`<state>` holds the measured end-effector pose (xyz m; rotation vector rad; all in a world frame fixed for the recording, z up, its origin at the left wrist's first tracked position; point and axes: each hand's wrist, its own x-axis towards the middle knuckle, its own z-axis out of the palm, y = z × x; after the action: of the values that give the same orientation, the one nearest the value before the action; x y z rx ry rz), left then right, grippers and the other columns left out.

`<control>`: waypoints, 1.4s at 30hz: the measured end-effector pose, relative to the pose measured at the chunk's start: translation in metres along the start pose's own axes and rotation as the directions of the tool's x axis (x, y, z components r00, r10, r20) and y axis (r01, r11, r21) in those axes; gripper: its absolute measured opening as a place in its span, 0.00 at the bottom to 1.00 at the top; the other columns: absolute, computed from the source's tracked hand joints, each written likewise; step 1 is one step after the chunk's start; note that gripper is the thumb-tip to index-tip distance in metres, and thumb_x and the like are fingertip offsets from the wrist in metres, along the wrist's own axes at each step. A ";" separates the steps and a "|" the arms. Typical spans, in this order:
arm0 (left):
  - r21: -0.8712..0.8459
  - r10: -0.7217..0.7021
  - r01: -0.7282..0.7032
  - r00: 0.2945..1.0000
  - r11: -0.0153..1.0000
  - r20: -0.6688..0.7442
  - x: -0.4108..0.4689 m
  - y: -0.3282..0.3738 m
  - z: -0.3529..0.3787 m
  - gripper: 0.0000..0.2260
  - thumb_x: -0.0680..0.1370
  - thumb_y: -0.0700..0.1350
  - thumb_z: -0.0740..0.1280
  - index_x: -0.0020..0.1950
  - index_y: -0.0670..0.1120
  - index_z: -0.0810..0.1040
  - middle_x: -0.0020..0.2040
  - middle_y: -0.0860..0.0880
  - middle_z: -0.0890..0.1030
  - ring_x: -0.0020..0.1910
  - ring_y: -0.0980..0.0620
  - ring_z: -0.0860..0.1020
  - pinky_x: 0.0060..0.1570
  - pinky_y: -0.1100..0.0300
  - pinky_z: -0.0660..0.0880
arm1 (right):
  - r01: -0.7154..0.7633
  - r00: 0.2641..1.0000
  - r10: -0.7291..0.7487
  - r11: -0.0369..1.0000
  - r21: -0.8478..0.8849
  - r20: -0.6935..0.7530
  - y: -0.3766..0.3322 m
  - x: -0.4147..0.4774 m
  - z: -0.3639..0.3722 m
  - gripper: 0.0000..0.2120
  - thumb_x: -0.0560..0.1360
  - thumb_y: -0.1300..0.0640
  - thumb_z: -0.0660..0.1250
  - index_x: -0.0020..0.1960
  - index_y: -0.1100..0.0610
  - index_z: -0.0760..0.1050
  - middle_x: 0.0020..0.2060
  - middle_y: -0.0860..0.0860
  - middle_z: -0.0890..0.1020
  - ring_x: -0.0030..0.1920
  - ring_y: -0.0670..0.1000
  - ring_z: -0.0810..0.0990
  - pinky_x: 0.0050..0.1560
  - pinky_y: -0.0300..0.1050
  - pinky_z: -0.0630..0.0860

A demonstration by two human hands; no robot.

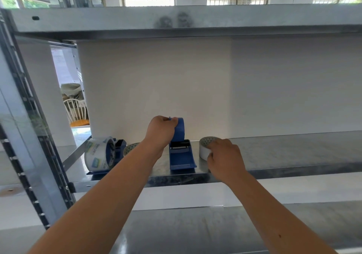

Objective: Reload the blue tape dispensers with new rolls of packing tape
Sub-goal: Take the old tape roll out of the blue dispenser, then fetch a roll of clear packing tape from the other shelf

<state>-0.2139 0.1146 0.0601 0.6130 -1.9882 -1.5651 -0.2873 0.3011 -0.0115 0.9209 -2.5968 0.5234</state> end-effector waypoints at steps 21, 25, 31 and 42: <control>0.045 0.064 -0.057 0.984 0.997 -0.165 -0.023 0.005 -0.017 0.17 0.79 0.58 0.64 0.43 0.45 0.78 0.42 0.46 0.87 0.42 0.46 0.87 0.52 0.46 0.82 | 0.084 0.974 0.029 0.877 0.473 -0.226 -0.036 -0.021 -0.033 0.15 0.80 0.56 0.68 0.67 0.51 0.79 0.71 0.49 0.76 0.72 0.51 0.72 0.73 0.45 0.68; 0.233 0.340 -0.283 0.904 0.930 -0.260 -0.044 0.011 -0.018 0.09 0.82 0.54 0.63 0.55 0.52 0.79 0.47 0.57 0.83 0.46 0.59 0.81 0.51 0.58 0.77 | 0.007 0.980 0.149 0.635 0.773 -0.131 -0.040 -0.024 -0.051 0.19 0.81 0.51 0.68 0.71 0.41 0.73 0.69 0.37 0.73 0.69 0.42 0.71 0.73 0.46 0.69; 0.077 0.594 -0.589 0.797 0.805 -0.113 -0.077 0.033 0.016 0.15 0.82 0.51 0.66 0.69 0.54 0.74 0.66 0.60 0.77 0.65 0.62 0.75 0.64 0.69 0.67 | -0.007 0.966 0.233 0.464 0.886 -0.114 -0.028 -0.038 -0.076 0.23 0.83 0.46 0.63 0.77 0.35 0.65 0.76 0.34 0.66 0.73 0.39 0.66 0.72 0.41 0.65; -0.411 0.466 -0.301 0.793 0.860 0.393 -0.128 0.052 0.120 0.11 0.83 0.47 0.66 0.64 0.57 0.80 0.63 0.53 0.82 0.63 0.52 0.80 0.63 0.50 0.79 | 0.016 0.752 0.565 0.500 0.866 -0.341 0.031 -0.150 -0.155 0.24 0.76 0.33 0.63 0.71 0.34 0.72 0.71 0.35 0.75 0.70 0.36 0.74 0.76 0.51 0.70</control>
<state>-0.1969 0.2966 0.0717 -0.3521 -1.9406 -1.8337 -0.1687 0.4719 0.0540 0.3549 -1.7985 1.9392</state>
